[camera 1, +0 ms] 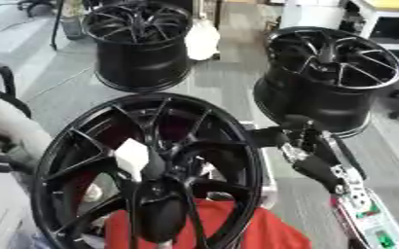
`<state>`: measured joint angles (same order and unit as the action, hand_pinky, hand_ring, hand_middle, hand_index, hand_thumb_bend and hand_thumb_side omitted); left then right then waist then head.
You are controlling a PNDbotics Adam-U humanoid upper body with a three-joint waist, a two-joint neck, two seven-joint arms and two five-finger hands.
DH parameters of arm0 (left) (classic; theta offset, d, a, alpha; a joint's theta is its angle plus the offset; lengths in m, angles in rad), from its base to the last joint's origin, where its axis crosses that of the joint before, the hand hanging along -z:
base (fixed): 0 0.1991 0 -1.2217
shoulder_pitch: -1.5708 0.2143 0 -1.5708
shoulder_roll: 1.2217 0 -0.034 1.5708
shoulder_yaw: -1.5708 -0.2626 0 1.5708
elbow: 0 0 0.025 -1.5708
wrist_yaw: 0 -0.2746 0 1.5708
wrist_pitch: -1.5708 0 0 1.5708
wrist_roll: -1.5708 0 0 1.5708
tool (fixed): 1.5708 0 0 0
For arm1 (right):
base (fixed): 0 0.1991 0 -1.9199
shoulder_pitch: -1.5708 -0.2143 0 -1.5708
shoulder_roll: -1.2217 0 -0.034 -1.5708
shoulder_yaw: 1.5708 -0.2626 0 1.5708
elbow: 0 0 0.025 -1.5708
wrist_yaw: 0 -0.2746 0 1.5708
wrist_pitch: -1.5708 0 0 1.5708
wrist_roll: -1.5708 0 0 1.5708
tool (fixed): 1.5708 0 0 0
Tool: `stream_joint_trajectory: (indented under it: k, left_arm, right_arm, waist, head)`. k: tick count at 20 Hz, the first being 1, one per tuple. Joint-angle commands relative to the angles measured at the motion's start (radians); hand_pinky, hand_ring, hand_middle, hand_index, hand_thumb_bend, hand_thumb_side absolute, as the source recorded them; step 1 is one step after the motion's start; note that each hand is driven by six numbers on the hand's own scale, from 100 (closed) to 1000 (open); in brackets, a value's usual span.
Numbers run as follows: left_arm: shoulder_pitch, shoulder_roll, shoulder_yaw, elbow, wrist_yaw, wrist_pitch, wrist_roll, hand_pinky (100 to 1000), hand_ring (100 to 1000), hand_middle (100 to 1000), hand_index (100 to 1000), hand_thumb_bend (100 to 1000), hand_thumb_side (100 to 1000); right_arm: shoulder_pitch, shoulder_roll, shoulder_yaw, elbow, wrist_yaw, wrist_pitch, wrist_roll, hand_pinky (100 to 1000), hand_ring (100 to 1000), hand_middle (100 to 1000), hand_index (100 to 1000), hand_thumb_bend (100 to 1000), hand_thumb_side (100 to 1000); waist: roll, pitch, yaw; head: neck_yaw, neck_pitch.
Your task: Pull the pin out of the wheel hub.
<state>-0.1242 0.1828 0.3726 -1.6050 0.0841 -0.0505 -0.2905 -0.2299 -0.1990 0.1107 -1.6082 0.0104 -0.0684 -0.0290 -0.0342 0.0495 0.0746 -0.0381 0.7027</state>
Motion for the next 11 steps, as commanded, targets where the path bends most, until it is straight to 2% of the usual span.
stream_joint_trajectory:
  k: [1,11]
  left_arm:
    - [-0.007,0.009,-0.004,-0.032,-0.005,0.001,-0.006,578,602,656,809,100,824]
    - [-0.005,0.006,-0.002,-0.044,-0.002,0.004,-0.006,579,603,656,814,100,822]
  right_arm:
    - [-0.030,-0.036,-0.012,-0.046,0.011,0.003,0.010,663,669,709,803,244,200]
    - [-0.044,-0.050,-0.021,-0.082,0.031,0.007,0.022,730,734,734,797,286,218]
  waist:
    - [0.001,-0.008,0.001]
    - [-0.001,-0.009,0.002]
  head:
    - [-0.002,-0.001]
    - [-0.004,-0.005]
